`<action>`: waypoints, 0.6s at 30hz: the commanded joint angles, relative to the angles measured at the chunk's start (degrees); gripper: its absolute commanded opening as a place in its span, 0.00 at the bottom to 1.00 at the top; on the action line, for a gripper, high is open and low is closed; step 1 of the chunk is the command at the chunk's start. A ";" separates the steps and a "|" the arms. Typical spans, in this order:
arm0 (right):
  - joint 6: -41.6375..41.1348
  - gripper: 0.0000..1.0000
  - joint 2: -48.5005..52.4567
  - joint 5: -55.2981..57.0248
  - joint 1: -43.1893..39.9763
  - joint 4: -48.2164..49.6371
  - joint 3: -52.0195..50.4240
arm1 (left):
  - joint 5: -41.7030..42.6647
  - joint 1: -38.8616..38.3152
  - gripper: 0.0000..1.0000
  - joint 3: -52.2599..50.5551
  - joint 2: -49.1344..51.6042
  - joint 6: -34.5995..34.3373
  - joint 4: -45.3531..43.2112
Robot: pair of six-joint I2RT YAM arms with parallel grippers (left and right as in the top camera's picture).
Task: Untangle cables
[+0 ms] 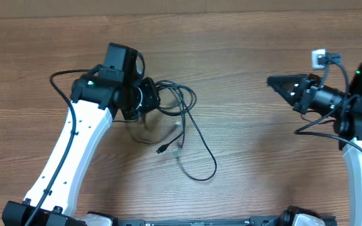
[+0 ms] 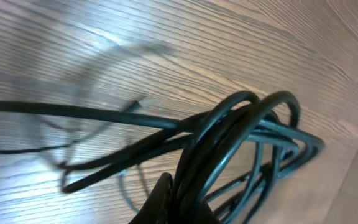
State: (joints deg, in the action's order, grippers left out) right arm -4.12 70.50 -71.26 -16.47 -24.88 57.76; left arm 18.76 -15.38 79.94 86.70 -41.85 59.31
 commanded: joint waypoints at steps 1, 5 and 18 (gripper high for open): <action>-0.76 0.04 -1.11 -2.40 -2.25 0.00 1.14 | 0.24 0.31 0.04 0.02 -0.33 1.68 -0.33; -0.72 0.27 -1.11 -2.38 -2.19 -0.13 1.14 | 2.12 -0.46 0.04 0.02 -0.33 5.07 -1.75; 20.94 0.78 -1.05 -4.66 8.94 -10.16 1.14 | 24.90 -5.90 0.04 0.04 -0.33 30.73 -15.08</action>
State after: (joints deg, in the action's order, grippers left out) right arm 6.57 70.39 -74.78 -12.08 -33.85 58.00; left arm 36.58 -19.16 79.88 86.70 -16.43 45.78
